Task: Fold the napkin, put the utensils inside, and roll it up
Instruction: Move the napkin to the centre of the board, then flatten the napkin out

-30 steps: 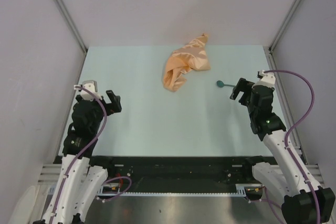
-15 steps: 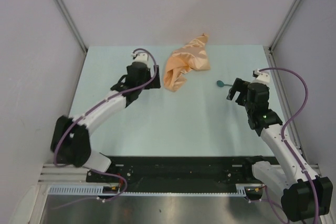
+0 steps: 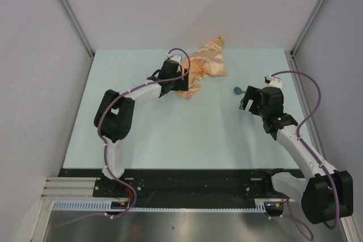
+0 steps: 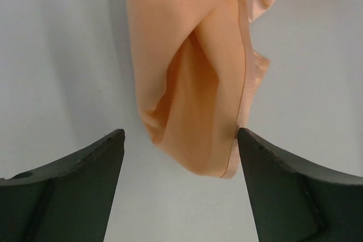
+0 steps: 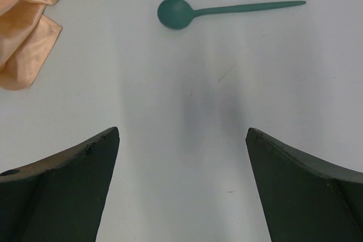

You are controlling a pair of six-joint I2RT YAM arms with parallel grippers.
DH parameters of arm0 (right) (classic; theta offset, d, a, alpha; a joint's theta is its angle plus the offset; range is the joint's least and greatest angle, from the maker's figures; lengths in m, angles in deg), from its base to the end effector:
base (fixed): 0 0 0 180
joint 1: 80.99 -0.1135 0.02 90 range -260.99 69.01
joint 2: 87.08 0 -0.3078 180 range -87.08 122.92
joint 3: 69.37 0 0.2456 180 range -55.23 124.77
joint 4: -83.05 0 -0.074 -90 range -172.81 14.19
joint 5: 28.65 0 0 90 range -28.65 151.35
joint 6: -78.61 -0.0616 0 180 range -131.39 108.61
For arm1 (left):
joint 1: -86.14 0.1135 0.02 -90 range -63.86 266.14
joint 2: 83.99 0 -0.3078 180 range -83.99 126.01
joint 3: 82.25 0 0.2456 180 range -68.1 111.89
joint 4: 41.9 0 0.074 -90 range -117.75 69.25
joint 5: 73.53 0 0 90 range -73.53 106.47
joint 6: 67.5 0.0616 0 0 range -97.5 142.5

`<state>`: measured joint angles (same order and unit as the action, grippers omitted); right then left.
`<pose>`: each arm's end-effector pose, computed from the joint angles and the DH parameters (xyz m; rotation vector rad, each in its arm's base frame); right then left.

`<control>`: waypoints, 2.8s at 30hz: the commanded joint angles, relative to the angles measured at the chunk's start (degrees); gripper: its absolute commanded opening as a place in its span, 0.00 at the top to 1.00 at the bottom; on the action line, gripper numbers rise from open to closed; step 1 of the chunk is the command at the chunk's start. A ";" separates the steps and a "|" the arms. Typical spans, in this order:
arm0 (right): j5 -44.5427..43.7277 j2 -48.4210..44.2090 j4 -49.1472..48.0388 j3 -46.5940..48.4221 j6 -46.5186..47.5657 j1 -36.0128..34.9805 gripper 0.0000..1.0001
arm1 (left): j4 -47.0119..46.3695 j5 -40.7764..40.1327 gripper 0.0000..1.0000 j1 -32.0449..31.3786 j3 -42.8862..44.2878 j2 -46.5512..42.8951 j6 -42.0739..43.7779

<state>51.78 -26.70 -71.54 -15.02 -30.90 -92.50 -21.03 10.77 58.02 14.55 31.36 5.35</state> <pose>0.2246 0.0353 0.2850 0.2462 2.1001 0.1463 0.4343 -0.2251 0.2276 0.1640 2.2674 -0.3088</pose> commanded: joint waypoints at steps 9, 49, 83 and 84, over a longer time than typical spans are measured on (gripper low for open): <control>2.44 4.22 -3.18 3.91 -0.44 -0.01 0.00 | -4.53 11.85 0.99 -0.27 4.27 4.89 -1.66; 12.28 46.14 -12.76 28.25 3.41 -36.13 0.17 | 27.91 -10.04 0.89 1.31 -39.50 -66.31 1.15; 18.90 26.23 7.82 68.57 21.77 -16.61 1.00 | 18.35 -11.02 0.95 15.99 12.89 -55.65 24.86; 14.79 19.93 6.15 65.82 22.92 -19.23 1.00 | 17.89 -7.44 0.96 15.99 13.15 -57.24 25.40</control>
<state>78.73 8.95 -62.51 60.03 -14.05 -107.21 1.92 -0.39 73.01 25.89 -16.59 20.65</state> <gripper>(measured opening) 0.010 0.047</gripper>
